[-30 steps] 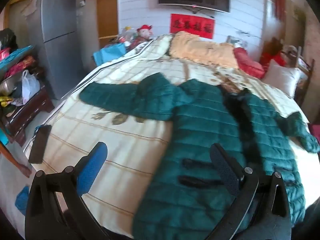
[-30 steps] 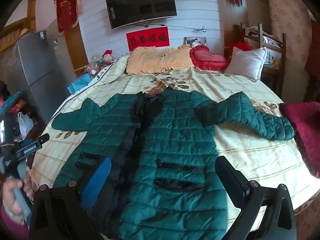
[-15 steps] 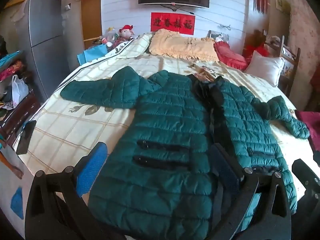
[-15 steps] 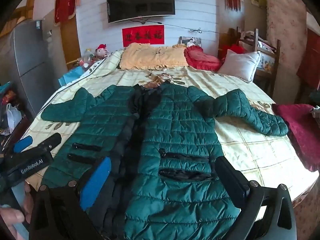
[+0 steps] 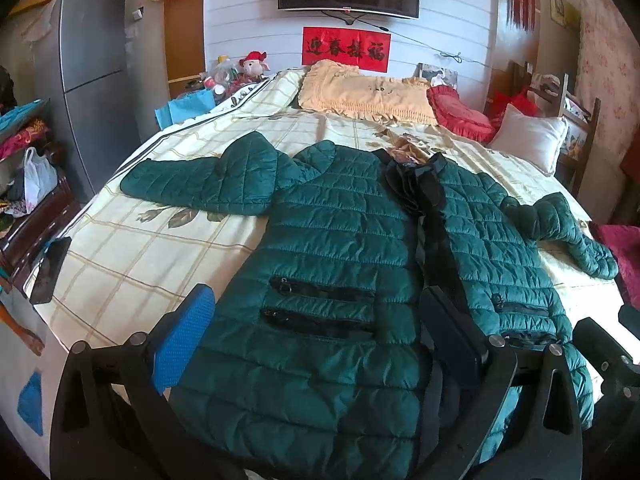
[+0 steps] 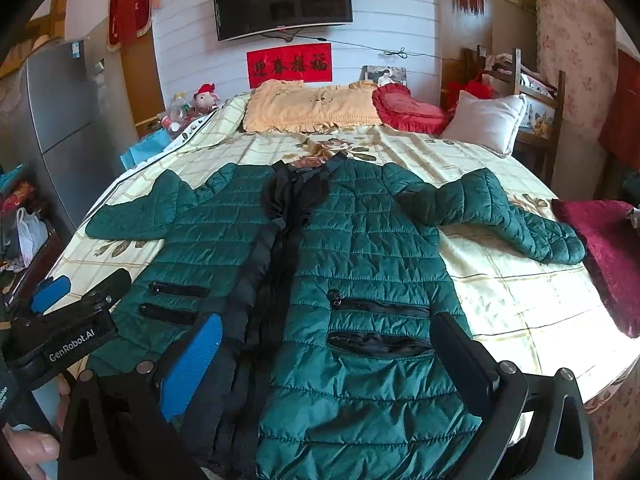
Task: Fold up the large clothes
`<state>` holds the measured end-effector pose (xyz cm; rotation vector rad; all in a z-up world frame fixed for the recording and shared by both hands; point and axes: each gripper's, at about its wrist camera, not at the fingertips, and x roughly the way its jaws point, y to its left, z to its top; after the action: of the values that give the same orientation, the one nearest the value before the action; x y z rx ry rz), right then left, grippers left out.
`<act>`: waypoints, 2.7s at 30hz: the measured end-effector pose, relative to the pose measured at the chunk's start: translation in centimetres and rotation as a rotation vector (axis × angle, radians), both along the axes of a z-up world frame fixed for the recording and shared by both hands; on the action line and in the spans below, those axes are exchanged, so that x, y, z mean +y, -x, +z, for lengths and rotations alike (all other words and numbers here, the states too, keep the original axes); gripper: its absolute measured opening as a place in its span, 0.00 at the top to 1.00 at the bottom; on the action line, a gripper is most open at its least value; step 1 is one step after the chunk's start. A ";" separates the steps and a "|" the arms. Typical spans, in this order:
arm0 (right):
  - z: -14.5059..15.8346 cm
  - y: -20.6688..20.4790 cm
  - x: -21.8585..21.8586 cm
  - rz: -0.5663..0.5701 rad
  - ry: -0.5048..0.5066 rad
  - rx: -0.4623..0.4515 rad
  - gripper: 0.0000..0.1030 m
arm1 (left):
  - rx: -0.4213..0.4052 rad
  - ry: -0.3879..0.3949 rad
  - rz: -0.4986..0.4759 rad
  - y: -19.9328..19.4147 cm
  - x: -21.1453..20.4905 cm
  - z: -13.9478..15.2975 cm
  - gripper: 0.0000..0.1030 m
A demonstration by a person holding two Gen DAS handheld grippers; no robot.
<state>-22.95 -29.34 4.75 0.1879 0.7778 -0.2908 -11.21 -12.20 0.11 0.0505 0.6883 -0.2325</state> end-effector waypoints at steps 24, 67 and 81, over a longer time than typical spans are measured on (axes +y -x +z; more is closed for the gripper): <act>-0.8 -0.5 0.4 -0.002 -0.001 0.009 0.00 | 0.019 -0.019 -0.022 0.5 -0.8 -1.2 0.00; -1.6 -6.1 -0.9 -0.017 -0.020 0.020 0.00 | 0.066 -0.056 -0.004 -3.8 -1.8 -2.0 0.00; -2.4 -8.8 -2.0 -0.028 -0.023 0.032 0.00 | 0.093 -0.055 -0.005 -6.5 -2.9 -2.4 0.00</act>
<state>-14.16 -31.33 2.39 0.2162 0.8111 -0.3121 -4.70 -15.05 -2.30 0.0949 0.7877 -0.2219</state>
